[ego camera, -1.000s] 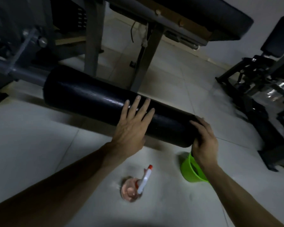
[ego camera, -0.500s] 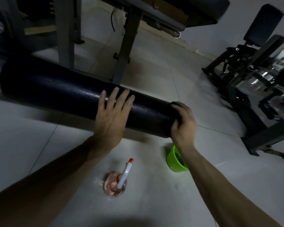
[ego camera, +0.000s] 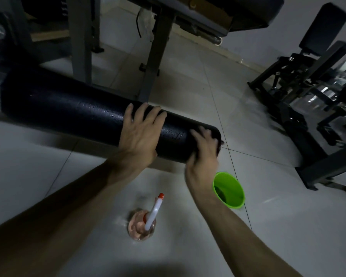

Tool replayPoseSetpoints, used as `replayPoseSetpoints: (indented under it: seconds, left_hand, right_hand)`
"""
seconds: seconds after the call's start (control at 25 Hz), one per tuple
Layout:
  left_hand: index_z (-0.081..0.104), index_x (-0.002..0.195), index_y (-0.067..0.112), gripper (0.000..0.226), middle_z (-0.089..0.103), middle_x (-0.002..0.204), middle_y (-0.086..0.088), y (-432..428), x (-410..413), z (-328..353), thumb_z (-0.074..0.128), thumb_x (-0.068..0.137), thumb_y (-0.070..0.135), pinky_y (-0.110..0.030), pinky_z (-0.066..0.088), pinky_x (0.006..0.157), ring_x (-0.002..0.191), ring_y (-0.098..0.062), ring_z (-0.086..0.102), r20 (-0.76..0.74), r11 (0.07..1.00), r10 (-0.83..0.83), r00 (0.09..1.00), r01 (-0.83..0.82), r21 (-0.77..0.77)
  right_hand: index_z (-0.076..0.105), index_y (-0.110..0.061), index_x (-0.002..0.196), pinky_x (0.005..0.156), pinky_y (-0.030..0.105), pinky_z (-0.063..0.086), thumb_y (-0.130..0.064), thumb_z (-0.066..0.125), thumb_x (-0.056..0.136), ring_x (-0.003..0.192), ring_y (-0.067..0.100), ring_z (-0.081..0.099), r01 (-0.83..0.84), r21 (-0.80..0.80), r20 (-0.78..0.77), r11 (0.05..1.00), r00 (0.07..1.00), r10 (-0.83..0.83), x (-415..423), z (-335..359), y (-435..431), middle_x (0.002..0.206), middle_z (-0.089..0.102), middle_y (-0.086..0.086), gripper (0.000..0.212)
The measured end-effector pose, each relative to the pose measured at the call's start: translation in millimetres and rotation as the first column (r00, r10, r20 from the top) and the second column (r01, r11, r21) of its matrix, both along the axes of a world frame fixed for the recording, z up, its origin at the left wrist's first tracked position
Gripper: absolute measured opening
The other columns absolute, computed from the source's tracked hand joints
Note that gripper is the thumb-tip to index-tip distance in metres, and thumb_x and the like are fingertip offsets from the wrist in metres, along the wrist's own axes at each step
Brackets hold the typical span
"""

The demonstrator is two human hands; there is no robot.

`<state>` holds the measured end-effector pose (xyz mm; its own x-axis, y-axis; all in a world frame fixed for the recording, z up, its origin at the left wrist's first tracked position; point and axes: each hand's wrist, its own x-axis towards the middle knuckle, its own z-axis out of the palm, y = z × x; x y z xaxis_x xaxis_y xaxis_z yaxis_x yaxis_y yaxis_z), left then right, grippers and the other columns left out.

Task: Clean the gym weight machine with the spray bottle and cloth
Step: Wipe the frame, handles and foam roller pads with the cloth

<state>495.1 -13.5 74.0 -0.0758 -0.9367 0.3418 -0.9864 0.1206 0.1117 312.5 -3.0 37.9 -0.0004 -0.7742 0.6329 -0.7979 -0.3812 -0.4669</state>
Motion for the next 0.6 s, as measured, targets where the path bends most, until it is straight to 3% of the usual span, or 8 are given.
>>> replayPoseSetpoints:
  seconds: [0.16, 0.24, 0.32, 0.44, 0.6]
  left_hand:
    - [0.016, 0.158, 0.018, 0.123, 0.023, 0.167, -0.002, 1, 7, -4, 0.089, 0.063, 0.044, -0.054, -0.001, 0.126, 0.156, -0.03, 0.006, -0.042, 0.999, 0.013, 0.999, -0.015, -0.041]
    - [0.012, 0.159, 0.014, 0.138, 0.014, 0.169, -0.007, 4, 15, -6, 0.091, 0.054, 0.054, -0.056, 0.0, 0.125, 0.156, -0.035, 0.001, -0.035, 0.997, 0.04, 0.999, -0.043, -0.067]
    - [0.011, 0.16, 0.012, 0.146, 0.005, 0.169, -0.013, 9, 26, -9, 0.09, 0.049, 0.063, -0.057, 0.002, 0.125, 0.156, -0.037, -0.001, -0.047, 0.991, 0.088, 0.995, -0.092, -0.097]
    - [0.013, 0.16, 0.009, 0.148, 0.004, 0.168, -0.019, 16, 48, -13, 0.088, 0.048, 0.071, -0.058, 0.007, 0.125, 0.156, -0.038, 0.002, -0.078, 0.982, 0.128, 0.989, -0.137, -0.129]
    - [0.016, 0.16, 0.009, 0.139, 0.006, 0.169, -0.018, 28, 90, -20, 0.088, 0.055, 0.065, -0.059, 0.009, 0.124, 0.156, -0.036, 0.004, -0.116, 0.97, 0.18, 0.977, -0.196, -0.142]
  right_hand:
    - [0.065, -0.009, 0.136, 0.126, 0.047, 0.026, 0.0, 0.053, 0.087, 0.146, 0.031, 0.044, -0.283, -0.007, -0.282, 0.959, 0.921, 0.27, 42, 13, -10, 0.15, 0.054, 0.013, 0.051]
    - [0.065, -0.01, 0.136, 0.124, 0.051, 0.029, 0.012, 0.057, 0.076, 0.148, 0.03, 0.042, -0.299, -0.012, -0.413, 0.954, 0.87, 0.267, -4, 16, -12, 0.152, 0.052, 0.012, 0.065]
    - [0.065, -0.012, 0.135, 0.121, 0.055, 0.031, 0.019, 0.057, 0.064, 0.149, 0.027, 0.04, -0.185, -0.017, -0.347, 0.983, 0.923, 0.168, -50, 18, -9, 0.153, 0.052, 0.007, 0.078]
    - [0.066, -0.015, 0.134, 0.117, 0.051, 0.039, 0.018, 0.053, 0.071, 0.147, 0.024, 0.042, -0.015, -0.01, -0.158, 1.0, 0.987, 0.013, -40, 16, -1, 0.152, 0.052, 0.003, 0.072]
    - [0.066, -0.013, 0.134, 0.113, 0.044, 0.045, 0.014, 0.059, 0.076, 0.14, 0.029, 0.05, -0.19, -0.039, -0.226, 0.981, 0.958, 0.177, 59, 22, -12, 0.147, 0.056, 0.01, 0.064]
